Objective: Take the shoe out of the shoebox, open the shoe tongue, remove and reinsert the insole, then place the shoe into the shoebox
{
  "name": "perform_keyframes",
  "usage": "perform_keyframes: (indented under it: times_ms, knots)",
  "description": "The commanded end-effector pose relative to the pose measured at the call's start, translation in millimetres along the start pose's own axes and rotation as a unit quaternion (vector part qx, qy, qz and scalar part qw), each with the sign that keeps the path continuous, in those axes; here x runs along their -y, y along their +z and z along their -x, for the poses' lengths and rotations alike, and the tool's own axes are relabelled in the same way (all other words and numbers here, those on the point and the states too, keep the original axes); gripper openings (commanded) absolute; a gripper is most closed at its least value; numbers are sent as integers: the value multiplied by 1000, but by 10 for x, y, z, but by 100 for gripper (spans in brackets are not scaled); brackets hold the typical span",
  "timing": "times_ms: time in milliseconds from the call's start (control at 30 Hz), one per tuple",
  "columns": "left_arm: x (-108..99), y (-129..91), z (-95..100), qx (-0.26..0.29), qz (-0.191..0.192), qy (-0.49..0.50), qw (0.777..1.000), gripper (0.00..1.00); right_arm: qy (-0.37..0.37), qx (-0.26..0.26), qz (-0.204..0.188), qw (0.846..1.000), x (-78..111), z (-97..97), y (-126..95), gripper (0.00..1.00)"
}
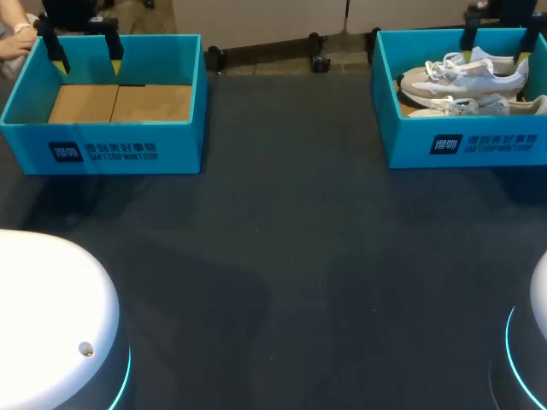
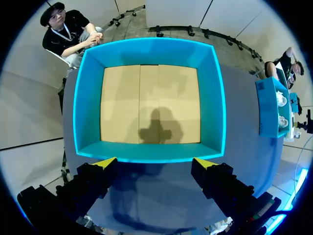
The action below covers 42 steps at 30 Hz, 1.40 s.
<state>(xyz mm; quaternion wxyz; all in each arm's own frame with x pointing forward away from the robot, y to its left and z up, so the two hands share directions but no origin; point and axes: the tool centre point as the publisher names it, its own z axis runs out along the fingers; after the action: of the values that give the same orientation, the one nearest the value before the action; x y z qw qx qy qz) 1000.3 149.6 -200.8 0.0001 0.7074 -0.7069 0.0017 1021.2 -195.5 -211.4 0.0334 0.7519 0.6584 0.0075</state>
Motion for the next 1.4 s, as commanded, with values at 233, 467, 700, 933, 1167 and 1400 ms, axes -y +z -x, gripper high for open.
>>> perform_keyframes:
  times_ms: [233, 467, 700, 933, 1167, 1400]
  knots:
    - [-2, -3, 1, 1, 0, 0, 1000, 100, 17, 17, 27, 999, -13, 384, 178, 100]
    - [-2, -3, 1, 1, 0, 0, 1000, 100, 27, 39, 41, 998, 12, 735, 371, 100]
    - [-2, -3, 1, 1, 0, 0, 1000, 100, 41, 54, 48, 996, 45, 977, 533, 100]
    - [-2, -3, 1, 1, 0, 0, 1000, 100, 48, 56, 49, 996, 13, 1104, 743, 100]
    - [-2, -3, 1, 1, 0, 0, 1000, 100, 41, 59, 44, 996, -30, 1185, 960, 100]
    - [-2, -3, 1, 1, 0, 0, 1000, 100, 31, 58, 33, 997, -77, 1198, 1117, 97]
